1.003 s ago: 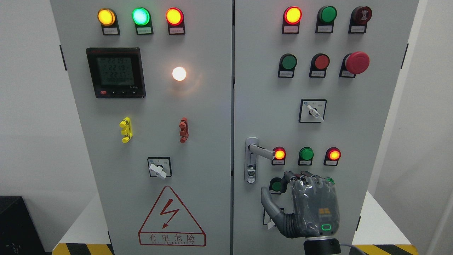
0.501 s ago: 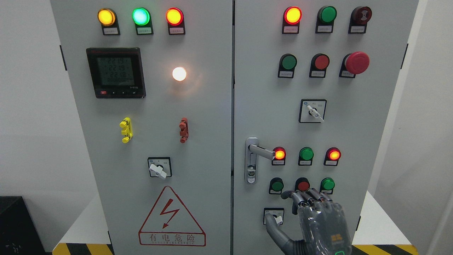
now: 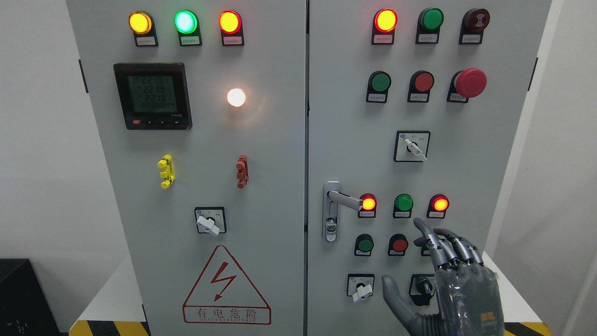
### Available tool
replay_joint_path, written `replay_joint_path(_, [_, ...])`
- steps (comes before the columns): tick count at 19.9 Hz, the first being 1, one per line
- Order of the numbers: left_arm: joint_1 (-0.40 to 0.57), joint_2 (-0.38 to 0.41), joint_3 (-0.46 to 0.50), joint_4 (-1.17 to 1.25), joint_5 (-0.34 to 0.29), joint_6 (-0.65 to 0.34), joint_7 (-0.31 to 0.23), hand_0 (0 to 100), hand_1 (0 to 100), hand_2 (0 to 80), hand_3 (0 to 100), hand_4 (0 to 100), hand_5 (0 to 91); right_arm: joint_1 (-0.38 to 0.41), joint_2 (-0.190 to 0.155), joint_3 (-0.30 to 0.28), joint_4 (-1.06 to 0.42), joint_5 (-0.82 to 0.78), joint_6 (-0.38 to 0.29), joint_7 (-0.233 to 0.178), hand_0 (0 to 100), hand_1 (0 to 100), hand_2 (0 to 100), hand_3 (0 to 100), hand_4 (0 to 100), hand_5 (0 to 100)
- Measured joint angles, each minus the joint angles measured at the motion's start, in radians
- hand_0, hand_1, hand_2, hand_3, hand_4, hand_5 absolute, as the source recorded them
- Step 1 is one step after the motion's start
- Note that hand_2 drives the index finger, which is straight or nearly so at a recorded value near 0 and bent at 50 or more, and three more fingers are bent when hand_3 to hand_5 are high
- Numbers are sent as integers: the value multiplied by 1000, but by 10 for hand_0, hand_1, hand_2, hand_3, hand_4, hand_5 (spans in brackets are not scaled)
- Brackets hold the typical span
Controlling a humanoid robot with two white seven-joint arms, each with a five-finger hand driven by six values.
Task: Release door handle
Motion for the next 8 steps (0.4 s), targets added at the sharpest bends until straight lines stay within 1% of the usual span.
replay_joint_path(8, [0, 0, 0, 0, 0, 0, 0, 0, 0, 23, 86, 13, 0, -14, 0, -27, -24, -16, -2, -1, 311, 288, 0, 0, 0, 0])
